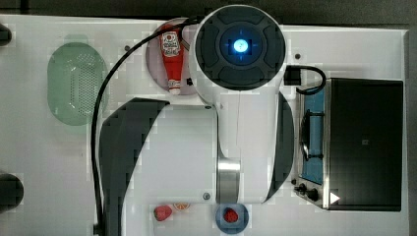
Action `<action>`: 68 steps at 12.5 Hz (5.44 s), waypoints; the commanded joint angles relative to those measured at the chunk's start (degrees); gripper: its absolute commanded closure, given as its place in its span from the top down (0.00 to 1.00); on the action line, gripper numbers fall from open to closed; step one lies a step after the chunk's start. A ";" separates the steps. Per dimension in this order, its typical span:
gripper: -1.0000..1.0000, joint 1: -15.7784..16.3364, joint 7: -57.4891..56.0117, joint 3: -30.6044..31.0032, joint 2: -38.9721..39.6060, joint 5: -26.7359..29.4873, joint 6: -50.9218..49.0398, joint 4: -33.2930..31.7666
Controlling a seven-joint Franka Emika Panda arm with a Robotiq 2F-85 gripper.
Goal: Pick Banana and place it in mug.
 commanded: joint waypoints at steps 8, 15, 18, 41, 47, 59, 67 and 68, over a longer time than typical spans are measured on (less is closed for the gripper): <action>1.00 -1.39 -12.61 -1.30 -12.30 0.30 5.54 -22.86; 1.00 -1.38 -53.16 -1.28 0.81 0.29 29.94 -35.73; 1.00 -1.37 -67.57 -1.12 9.01 0.28 39.58 -37.14; 0.32 -1.38 -67.45 -1.82 -2.48 0.30 26.40 -32.90; 0.32 -0.07 -54.80 5.20 -9.51 1.02 15.32 -29.37; 0.32 1.45 -20.91 24.64 0.30 7.78 26.40 -29.59; 0.56 1.46 -19.39 24.91 10.48 2.58 38.69 -30.04; 0.71 1.46 -19.31 24.93 10.57 2.36 39.04 -30.72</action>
